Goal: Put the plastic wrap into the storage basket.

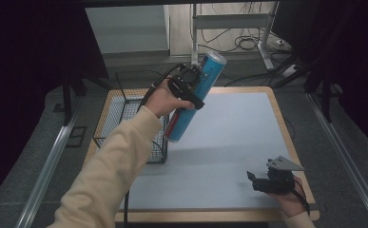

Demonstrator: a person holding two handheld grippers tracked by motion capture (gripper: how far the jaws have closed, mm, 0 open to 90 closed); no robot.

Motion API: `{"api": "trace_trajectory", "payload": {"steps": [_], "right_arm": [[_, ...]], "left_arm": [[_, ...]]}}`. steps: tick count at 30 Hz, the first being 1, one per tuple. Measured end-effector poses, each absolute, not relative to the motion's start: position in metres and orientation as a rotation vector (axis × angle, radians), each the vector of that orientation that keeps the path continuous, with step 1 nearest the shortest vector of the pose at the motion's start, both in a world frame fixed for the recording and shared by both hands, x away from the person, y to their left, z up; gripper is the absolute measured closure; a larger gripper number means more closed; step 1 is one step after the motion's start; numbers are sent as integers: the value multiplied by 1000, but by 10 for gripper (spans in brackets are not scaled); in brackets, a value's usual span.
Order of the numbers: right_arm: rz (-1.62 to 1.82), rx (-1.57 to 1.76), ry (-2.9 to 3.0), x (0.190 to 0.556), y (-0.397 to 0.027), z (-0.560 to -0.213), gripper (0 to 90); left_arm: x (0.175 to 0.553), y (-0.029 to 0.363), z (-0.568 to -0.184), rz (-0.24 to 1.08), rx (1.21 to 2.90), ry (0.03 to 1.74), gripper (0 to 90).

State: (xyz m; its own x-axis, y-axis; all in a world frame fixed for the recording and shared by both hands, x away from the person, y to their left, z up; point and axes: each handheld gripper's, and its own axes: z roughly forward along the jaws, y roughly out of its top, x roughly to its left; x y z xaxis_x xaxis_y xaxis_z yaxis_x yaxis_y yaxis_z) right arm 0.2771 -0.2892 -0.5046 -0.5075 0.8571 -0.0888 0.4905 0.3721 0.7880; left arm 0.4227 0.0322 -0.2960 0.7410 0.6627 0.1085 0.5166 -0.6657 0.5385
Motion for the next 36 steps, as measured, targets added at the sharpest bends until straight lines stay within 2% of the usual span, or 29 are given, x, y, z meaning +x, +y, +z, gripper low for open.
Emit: {"api": "trace_trajectory", "payload": {"steps": [22, 36], "right_arm": [[984, 1162, 2141, 278, -290, -504, 100], [977, 1164, 2142, 279, -290, -505, 99]], "left_arm": [[420, 61, -270, 465, 2429, 944, 320], [423, 95, -283, 466, 2410, 1037, 320]]}}
